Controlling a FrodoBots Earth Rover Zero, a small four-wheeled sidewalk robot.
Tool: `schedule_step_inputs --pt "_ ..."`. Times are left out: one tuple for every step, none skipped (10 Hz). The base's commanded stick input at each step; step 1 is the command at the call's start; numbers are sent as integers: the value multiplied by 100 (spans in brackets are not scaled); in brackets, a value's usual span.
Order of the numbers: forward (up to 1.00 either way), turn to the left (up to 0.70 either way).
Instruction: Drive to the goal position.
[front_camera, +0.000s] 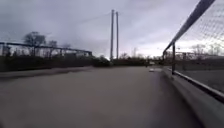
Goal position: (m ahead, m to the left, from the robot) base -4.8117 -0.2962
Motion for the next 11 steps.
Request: schedule_step_inputs --pt "0 99" --pt "0 99" --pt "0 99" --pt "0 99" --pt "0 99" --pt "0 98" --pt "0 98" --pt "0 98" --pt "0 98" --pt "0 98" --pt "0 98"
